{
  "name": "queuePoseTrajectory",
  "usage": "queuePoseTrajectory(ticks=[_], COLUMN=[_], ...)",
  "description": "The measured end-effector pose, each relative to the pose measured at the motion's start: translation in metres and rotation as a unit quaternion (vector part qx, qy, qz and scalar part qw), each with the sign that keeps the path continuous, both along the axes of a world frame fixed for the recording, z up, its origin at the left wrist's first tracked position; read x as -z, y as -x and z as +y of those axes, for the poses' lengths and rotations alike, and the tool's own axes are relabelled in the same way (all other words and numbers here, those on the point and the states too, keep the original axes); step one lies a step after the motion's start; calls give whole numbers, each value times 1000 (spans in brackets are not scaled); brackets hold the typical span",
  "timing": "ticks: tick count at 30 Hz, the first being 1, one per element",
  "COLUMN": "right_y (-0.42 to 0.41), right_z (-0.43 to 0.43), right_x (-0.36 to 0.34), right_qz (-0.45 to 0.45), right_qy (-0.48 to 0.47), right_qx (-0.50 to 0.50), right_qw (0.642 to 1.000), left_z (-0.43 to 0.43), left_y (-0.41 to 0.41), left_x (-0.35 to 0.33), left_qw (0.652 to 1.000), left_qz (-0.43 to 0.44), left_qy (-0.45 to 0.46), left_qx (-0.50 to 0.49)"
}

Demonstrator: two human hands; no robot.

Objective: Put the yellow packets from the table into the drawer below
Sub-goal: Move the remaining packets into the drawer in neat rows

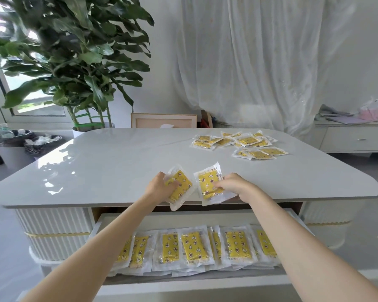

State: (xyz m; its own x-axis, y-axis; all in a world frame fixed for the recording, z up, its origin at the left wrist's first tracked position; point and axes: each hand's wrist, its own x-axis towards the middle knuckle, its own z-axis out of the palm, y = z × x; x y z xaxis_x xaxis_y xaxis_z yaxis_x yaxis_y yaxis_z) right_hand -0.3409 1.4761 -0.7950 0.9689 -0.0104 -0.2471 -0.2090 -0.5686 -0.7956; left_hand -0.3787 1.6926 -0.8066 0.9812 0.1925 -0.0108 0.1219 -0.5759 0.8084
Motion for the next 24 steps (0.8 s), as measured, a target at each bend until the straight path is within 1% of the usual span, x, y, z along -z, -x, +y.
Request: queuePoseTrajectory(ticks=[5,8,10,14,18,20,22,24], right_y=[30,52,62,75,81,82,82,80], right_z=[-27,-46,-60,-84,-101,-107,-111,-114], right_x=[3,-3,-3,8,22,30,39,47], right_qz=[27,63,89,162,217,235,245,253], right_qy=[-96,-120,-125,-79,-28,3,30,37], right_qx=[-31,-55,-63,-76,-76,-68,-50,-19], right_qw=[995,989,986,981,973,970,968,967], left_z=[-17,-26,-32,-47,-68,-77,-85,-93], left_y=[25,41,51,64,72,68,61,52], left_x=[-3,-4,-3,9,26,37,49,61], left_qw=[996,995,994,985,963,955,949,946], left_qz=[4,29,52,107,197,233,265,283], left_qy=[79,82,64,12,40,27,40,49], left_qx=[29,52,72,137,178,181,169,153])
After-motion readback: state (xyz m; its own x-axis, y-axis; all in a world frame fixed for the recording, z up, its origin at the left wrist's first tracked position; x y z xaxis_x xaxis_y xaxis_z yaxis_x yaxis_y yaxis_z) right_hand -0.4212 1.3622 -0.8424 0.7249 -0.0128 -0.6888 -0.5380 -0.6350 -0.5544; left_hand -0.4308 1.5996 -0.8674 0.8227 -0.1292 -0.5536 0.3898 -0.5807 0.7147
